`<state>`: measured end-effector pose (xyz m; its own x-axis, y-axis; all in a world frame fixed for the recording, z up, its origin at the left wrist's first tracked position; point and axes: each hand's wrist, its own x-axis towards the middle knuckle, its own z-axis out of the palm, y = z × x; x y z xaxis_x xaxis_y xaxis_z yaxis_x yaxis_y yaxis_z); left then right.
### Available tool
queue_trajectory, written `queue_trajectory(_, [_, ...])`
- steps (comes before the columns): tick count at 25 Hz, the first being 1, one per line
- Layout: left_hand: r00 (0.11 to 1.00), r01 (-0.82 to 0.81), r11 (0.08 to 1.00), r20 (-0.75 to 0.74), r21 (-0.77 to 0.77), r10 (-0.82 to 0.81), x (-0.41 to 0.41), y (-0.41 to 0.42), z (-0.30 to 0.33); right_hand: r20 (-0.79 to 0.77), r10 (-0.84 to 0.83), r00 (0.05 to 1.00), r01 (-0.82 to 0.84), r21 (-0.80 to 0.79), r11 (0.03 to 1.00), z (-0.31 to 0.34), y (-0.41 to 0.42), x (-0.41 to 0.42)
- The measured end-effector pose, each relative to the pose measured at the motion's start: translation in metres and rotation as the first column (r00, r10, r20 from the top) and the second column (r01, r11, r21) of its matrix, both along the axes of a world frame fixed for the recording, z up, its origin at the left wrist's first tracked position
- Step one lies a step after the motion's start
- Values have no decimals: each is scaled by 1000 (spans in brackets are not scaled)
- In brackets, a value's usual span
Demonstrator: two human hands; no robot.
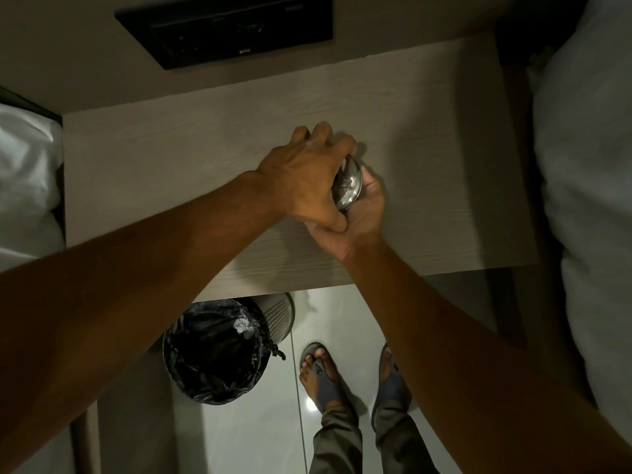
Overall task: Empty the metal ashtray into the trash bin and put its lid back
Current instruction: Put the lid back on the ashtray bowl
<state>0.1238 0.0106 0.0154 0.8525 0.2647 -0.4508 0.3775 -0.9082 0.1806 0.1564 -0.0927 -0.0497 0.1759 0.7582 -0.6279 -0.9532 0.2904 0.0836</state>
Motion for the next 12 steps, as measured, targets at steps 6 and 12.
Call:
queue_trajectory(6, [999, 4, 1000, -35, -15, -5, 0, 2, -4, 27, 3, 1000, -3, 2, 1000, -3, 0, -3])
queue_trajectory(12, [995, -25, 1000, -99, -7, 25, 1, 21, -10, 222, 243, 944, -192, -226, 955, 10, -7, 3])
